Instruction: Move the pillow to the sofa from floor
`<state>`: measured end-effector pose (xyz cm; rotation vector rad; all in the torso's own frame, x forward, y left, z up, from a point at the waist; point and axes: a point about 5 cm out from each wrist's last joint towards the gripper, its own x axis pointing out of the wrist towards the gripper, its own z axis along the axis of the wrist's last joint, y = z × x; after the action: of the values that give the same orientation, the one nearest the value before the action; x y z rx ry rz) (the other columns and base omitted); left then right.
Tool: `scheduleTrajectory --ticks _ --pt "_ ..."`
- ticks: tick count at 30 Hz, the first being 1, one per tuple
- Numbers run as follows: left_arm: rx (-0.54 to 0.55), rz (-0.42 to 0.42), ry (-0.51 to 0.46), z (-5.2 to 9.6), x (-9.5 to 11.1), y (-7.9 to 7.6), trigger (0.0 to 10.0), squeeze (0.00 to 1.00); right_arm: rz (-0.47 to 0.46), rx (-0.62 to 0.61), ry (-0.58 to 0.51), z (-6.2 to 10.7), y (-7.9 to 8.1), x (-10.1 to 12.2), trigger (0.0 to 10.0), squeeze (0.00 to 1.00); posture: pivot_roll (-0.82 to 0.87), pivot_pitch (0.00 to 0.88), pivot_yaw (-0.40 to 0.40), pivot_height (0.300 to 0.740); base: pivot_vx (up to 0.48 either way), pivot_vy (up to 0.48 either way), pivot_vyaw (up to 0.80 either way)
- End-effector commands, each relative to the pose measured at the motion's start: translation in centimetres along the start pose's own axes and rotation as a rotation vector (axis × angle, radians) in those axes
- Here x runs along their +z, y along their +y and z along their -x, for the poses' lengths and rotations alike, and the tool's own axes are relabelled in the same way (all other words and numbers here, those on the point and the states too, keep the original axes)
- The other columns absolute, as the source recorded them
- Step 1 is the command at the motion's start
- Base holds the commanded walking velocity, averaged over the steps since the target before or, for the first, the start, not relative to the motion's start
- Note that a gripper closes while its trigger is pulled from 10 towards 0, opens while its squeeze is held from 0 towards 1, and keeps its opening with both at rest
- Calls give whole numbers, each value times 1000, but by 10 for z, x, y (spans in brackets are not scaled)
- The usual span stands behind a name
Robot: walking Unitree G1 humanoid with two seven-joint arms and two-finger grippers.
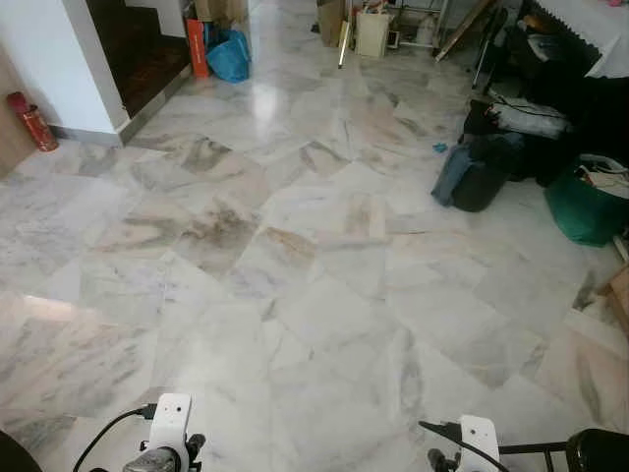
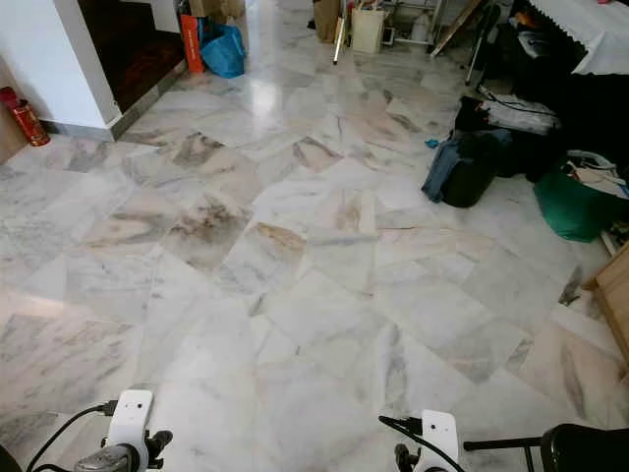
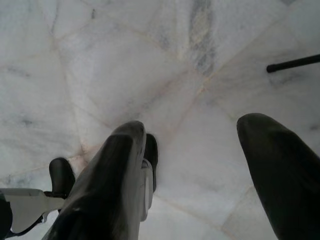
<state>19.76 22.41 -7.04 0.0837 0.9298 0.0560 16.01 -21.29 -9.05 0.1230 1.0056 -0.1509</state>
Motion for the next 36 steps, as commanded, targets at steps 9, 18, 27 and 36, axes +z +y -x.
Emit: scheduleTrajectory --ticks 9,18,27,36 --pt "-1 -33 2 1 0 8 10000 0 -45 -10 39 3 5 -21 10000 0 64 0 -11 740 0 0 0" --pt "-34 -63 7 0 -2 -3 10000 0 -53 -15 59 6 3 -32 10000 0 55 0 -22 740 0 0 0" --pt "-46 -48 28 2 -12 -8 10000 0 -63 -24 41 5 0 -26 10000 0 64 0 -36 740 -109 0 0" --pt "-45 -51 33 2 -13 -6 10000 0 -64 -20 43 4 3 -26 10000 0 62 0 -26 740 -275 0 0"
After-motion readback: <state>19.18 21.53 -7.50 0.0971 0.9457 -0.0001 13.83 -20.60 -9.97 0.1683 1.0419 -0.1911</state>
